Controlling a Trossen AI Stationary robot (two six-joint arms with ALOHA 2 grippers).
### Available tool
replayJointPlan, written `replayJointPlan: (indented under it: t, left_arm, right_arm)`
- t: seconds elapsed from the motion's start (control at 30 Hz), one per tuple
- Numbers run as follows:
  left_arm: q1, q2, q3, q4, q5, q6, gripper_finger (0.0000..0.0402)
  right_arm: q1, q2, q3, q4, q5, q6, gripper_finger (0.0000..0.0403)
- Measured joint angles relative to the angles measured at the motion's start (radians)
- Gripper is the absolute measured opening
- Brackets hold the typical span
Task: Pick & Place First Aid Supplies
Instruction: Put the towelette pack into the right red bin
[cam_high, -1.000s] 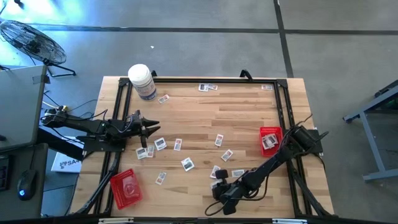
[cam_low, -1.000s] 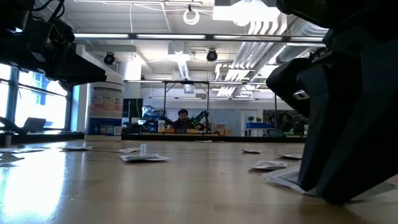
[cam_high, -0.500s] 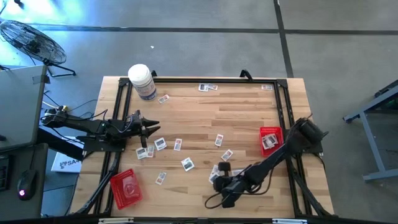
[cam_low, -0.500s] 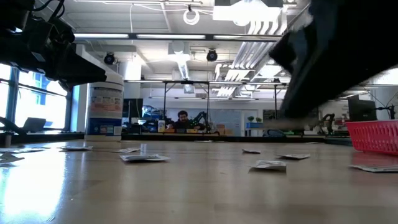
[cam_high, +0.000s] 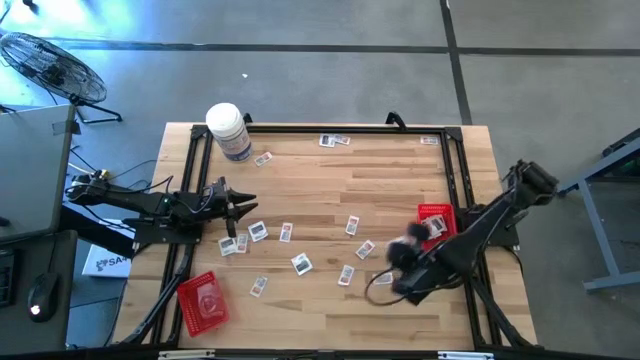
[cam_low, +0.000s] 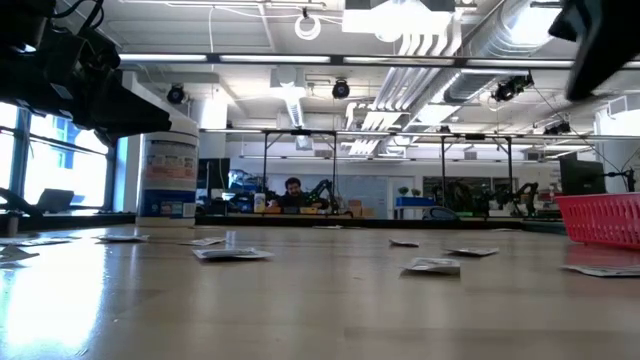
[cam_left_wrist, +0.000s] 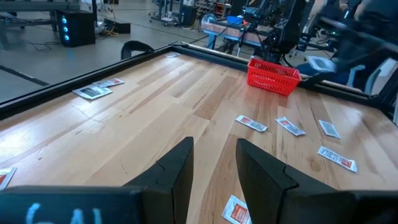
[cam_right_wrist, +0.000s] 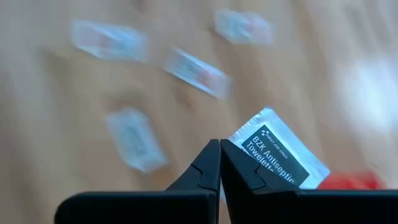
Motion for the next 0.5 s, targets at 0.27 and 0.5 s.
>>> replayJointPlan:
  t: [0.27,0.5]
  left_arm:
    - [0.0,0.0,0.0,0.0,0.0,0.0,0.0119]
    - [0.0,0.0,0.0,0.0,0.0,0.0,0.0119]
  right_arm:
    - [-0.054,-0.234,-0.325,-0.059,-0.081,0.199,0.0001]
    - [-0.161,-0.391,-0.541,0.017,-0.216,0.149,0.0001]
